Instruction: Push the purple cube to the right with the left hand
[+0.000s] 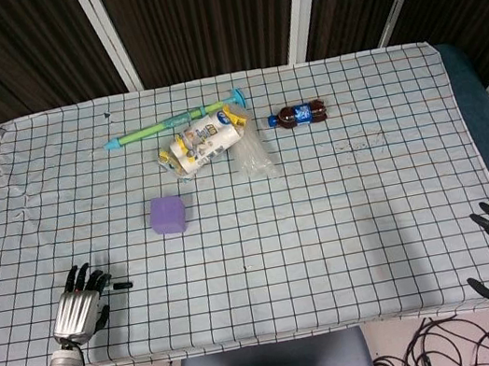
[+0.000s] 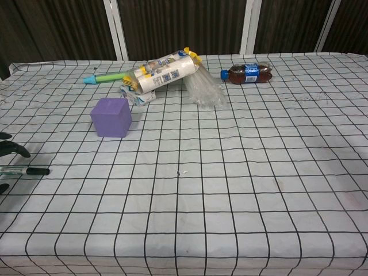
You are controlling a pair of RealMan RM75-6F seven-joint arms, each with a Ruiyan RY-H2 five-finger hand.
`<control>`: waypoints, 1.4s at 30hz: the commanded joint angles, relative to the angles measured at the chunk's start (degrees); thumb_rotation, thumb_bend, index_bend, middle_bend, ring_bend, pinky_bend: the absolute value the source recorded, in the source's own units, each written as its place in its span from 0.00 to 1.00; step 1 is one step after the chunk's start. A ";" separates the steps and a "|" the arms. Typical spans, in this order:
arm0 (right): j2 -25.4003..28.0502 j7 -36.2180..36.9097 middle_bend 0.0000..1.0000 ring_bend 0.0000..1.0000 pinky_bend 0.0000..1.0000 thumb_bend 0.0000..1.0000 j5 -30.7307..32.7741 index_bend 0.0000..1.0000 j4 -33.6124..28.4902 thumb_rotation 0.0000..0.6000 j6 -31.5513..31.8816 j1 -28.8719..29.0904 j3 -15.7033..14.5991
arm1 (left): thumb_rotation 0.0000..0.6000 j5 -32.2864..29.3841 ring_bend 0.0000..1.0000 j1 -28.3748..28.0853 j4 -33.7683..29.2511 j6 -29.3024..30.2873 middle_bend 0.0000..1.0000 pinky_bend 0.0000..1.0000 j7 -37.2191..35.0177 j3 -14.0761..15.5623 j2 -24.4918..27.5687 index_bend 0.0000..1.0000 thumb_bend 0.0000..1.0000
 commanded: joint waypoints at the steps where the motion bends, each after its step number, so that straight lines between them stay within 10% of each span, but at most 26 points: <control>1: -0.03 -0.12 0.00 0.00 0.01 0.38 0.00 0.00 -0.08 1.00 -0.14 0.05 -0.03 | 1.00 -0.11 0.05 -0.18 0.77 -0.02 0.22 0.00 -0.38 0.01 -0.43 0.27 0.38; 27: -0.17 -1.34 0.00 0.00 0.01 0.38 -0.35 0.00 -0.52 1.00 -0.32 0.09 -0.21 | 1.00 0.93 0.21 -2.20 14.31 0.33 0.44 0.00 -6.98 -0.25 -6.08 0.49 0.39; 42: -0.22 -1.78 0.00 0.00 0.01 0.38 -0.12 0.00 -0.68 1.00 -0.73 0.19 -0.18 | 1.00 3.68 0.40 -2.31 19.56 5.74 0.75 0.07 -12.62 -0.78 -8.66 0.75 0.43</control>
